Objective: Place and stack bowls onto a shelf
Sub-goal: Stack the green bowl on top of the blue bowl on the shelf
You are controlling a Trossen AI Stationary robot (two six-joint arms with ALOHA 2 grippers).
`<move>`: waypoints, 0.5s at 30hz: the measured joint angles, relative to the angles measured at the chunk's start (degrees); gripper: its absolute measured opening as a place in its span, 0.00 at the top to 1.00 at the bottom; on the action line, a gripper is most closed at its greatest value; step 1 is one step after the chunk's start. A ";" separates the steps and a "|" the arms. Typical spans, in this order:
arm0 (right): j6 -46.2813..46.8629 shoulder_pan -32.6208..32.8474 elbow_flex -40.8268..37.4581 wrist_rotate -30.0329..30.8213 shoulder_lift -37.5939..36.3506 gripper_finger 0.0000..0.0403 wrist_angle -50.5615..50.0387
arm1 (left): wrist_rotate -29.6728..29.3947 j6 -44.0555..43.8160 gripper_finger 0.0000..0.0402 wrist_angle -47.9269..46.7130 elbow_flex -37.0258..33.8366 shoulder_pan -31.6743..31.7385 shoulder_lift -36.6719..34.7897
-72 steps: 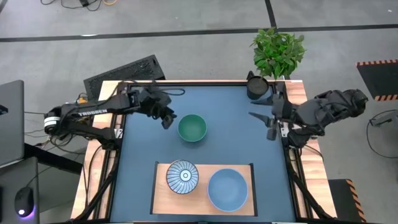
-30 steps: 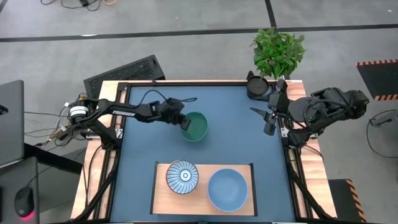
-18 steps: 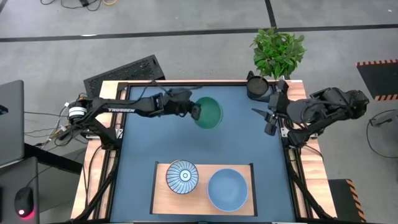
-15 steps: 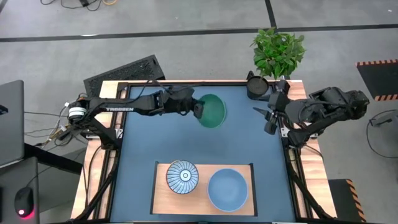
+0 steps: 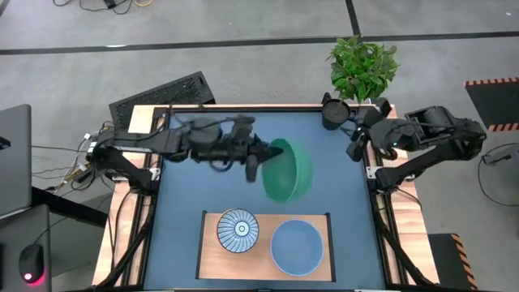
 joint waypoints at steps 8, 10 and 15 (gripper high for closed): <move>0.55 -2.56 0.00 0.00 -3.29 0.53 0.09 | -9.03 0.02 1.00 4.99 1.67 -9.84 0.06; 0.55 -2.91 0.00 0.00 -4.00 0.53 0.11 | -10.39 -0.46 1.00 6.61 1.71 -11.43 0.63; 1.43 -3.26 0.00 0.00 -5.21 0.53 0.28 | -9.67 -2.58 1.00 10.07 1.78 -14.28 2.13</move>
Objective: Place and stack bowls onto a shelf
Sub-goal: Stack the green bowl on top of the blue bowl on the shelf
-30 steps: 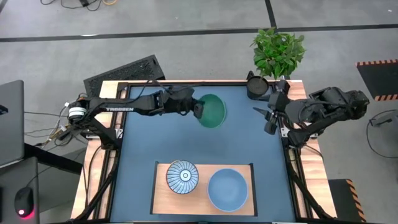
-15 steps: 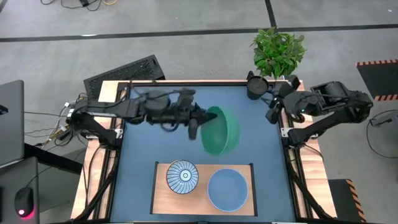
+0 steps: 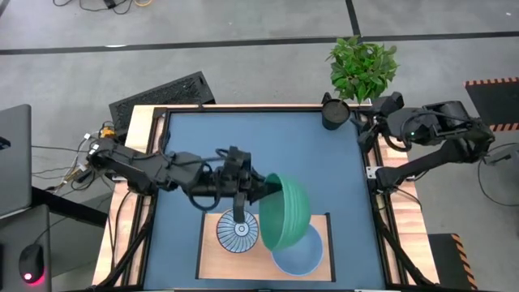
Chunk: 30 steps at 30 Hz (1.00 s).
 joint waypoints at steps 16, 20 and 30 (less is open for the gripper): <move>5.32 0.02 0.00 -0.02 0.27 0.53 -0.28 | 5.18 -4.62 1.00 -12.73 -0.08 -0.45 1.80; 5.59 0.02 -0.02 -0.04 0.62 0.53 -0.24 | 6.21 -4.99 1.00 -16.21 -0.15 0.23 3.39; 5.68 0.02 -0.02 -0.11 0.82 0.53 -0.25 | 15.23 -0.02 1.00 -11.72 0.50 1.88 11.06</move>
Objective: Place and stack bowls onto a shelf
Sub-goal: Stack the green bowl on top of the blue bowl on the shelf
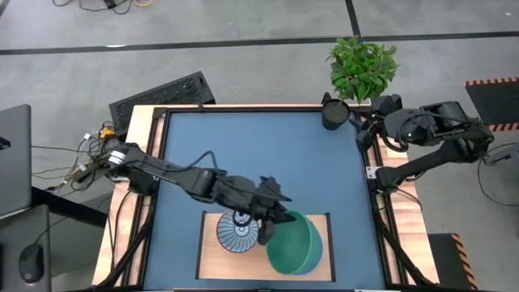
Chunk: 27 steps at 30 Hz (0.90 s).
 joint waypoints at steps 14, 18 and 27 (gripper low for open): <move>-0.10 0.00 0.00 -0.04 0.00 0.53 -0.21 | 8.70 5.20 1.00 -21.42 20.26 3.43 10.83; -0.16 0.00 0.00 -0.06 0.00 0.53 -0.36 | 8.97 5.68 1.00 -30.17 25.95 3.94 12.90; -0.64 0.01 0.00 -0.10 0.00 0.53 -0.39 | 11.40 7.75 1.00 -30.91 28.40 4.49 13.00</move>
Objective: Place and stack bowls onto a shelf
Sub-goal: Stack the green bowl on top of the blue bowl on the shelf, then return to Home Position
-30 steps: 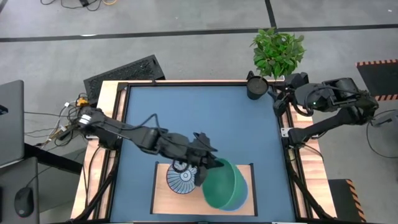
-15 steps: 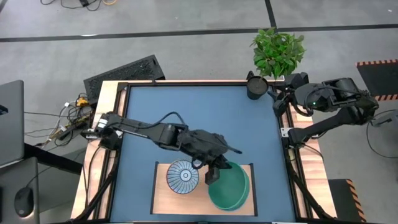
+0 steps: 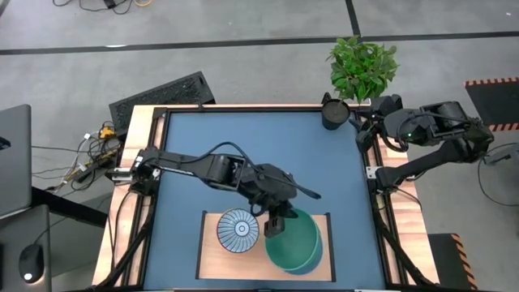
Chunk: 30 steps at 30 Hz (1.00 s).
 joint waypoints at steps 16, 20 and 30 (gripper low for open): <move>0.05 -0.01 0.00 -1.49 0.00 0.53 0.02 | -1.35 6.98 0.92 -0.05 -0.48 0.14 0.00; 0.05 -0.01 0.00 -1.57 -0.02 0.53 0.02 | -1.49 8.35 0.85 -0.07 -0.48 0.45 0.00; 0.05 0.02 0.00 -1.57 0.00 0.53 0.55 | -2.67 8.14 0.71 3.87 -0.48 1.37 -0.09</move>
